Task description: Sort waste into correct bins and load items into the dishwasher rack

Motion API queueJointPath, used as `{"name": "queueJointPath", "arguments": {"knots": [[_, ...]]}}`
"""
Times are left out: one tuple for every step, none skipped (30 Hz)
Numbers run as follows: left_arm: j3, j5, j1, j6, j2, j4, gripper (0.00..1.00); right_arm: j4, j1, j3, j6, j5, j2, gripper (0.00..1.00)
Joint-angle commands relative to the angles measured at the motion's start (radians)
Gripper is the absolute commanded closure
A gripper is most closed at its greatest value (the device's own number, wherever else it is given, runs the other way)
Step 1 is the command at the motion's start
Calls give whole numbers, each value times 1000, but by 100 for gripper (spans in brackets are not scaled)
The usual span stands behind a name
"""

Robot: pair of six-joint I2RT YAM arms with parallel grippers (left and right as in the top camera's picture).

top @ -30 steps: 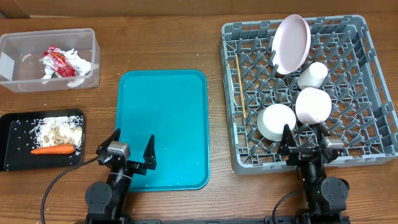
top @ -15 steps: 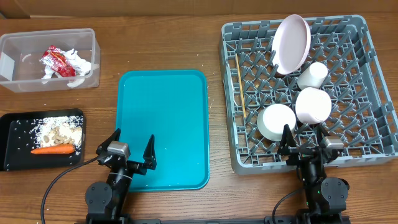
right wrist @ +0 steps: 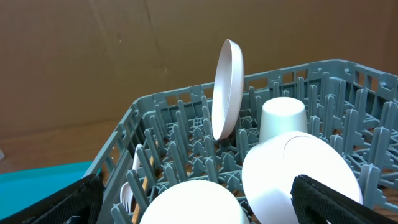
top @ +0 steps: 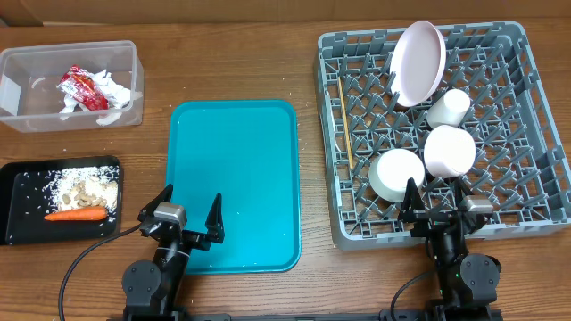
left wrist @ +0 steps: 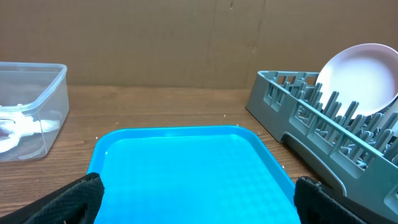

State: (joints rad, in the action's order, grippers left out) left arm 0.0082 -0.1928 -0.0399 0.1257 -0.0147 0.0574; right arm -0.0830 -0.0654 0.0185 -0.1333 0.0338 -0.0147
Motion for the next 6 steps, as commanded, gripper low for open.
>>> {"name": "queueJointPath", "arguments": {"knots": [[-3, 10, -6, 10, 11, 2, 0, 2, 0, -11, 4, 10, 12, 0], [-3, 10, -6, 10, 11, 2, 0, 2, 0, -11, 4, 10, 12, 0], [-3, 10, -6, 10, 11, 2, 0, 2, 0, -11, 4, 10, 12, 0], [-3, 10, -6, 10, 11, 2, 0, 2, 0, -11, 4, 10, 12, 0], [-3, 10, -6, 10, 11, 2, 0, 2, 0, -11, 4, 10, 12, 0], [-3, 10, -6, 10, 11, 2, 0, 2, 0, -11, 4, 10, 12, 0]]}}
